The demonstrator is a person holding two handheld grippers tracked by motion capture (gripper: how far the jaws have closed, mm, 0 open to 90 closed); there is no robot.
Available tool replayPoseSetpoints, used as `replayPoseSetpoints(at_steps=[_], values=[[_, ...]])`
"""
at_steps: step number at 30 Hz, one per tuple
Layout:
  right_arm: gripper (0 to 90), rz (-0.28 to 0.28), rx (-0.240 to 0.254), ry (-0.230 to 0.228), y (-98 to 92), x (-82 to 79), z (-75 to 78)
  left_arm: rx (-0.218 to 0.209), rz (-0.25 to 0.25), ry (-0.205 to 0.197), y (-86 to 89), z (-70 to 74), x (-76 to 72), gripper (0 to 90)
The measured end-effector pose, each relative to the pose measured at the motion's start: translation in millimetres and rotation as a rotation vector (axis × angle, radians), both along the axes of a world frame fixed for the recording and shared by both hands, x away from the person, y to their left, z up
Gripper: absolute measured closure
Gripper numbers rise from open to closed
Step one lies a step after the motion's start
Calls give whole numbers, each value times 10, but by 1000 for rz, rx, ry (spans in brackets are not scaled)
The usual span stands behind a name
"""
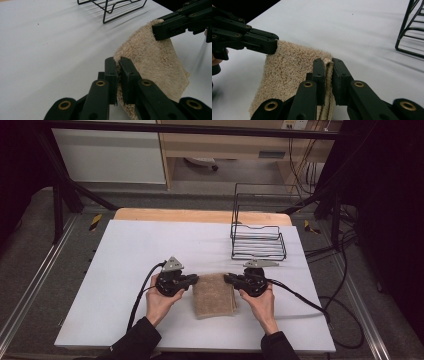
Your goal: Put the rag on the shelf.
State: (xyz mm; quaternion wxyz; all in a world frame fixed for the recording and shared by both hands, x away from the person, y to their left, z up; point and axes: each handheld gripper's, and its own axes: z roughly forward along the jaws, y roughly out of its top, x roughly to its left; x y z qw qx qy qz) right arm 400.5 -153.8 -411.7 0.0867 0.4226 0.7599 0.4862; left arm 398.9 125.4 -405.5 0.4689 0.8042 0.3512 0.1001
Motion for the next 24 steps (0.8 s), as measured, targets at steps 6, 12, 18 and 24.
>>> replayPoseSetpoints(at_steps=[6, 12, 18, 24], values=[[821, 0, 4, -34, -23, -45, 79, -14, -4, -22, -5, 60, -36, 844], [822, -3, 17, -62, -38, -82, 145, -30, -6, -47, -6, 137, -79, 846], [822, -9, 28, -88, -60, -115, 207, -36, -10, -73, -17, 208, -126, 847], [822, -8, 30, -121, -60, -156, 271, -41, -7, -96, -10, 264, -156, 848]])
